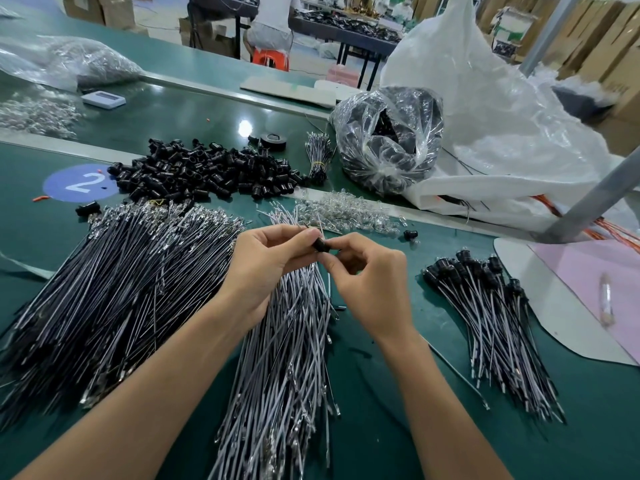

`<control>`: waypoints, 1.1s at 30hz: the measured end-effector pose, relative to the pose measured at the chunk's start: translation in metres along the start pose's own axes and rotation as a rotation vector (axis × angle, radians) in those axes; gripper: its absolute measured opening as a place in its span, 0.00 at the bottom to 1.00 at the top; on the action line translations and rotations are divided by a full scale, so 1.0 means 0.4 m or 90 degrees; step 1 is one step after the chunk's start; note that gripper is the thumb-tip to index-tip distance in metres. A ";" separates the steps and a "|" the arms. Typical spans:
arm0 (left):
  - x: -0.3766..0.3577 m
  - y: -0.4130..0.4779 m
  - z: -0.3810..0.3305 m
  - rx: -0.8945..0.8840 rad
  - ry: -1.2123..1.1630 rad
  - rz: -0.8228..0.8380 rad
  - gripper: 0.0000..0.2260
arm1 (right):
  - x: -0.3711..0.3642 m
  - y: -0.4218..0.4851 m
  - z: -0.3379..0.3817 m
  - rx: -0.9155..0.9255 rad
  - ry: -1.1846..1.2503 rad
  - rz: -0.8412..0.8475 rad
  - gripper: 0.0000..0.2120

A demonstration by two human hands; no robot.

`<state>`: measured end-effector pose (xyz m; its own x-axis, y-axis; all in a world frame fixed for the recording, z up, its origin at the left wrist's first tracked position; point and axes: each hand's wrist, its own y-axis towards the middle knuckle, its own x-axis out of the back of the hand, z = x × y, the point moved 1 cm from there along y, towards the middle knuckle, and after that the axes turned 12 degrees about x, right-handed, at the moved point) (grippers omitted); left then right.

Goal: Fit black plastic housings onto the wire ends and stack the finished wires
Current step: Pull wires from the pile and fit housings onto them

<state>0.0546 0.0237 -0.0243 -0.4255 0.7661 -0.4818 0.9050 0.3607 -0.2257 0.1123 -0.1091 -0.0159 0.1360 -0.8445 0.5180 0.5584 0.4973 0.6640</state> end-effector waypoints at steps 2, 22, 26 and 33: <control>0.002 0.000 -0.001 0.006 0.004 0.007 0.06 | -0.001 0.000 0.002 -0.003 0.007 0.003 0.08; 0.069 0.013 -0.060 -0.132 -0.062 -0.255 0.03 | 0.052 0.007 -0.036 -0.071 -0.040 0.098 0.09; 0.069 0.012 -0.060 -0.127 -0.085 -0.238 0.03 | 0.053 0.008 -0.028 -0.123 0.065 0.091 0.09; 0.080 0.015 -0.069 -0.141 -0.110 -0.249 0.02 | 0.050 0.007 -0.026 -0.148 0.140 0.107 0.05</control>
<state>0.0465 0.0651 -0.0177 -0.7105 0.4578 -0.5344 0.6474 0.7229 -0.2415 0.1251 -0.1266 -0.0092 0.4002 -0.7904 0.4638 0.6814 0.5951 0.4262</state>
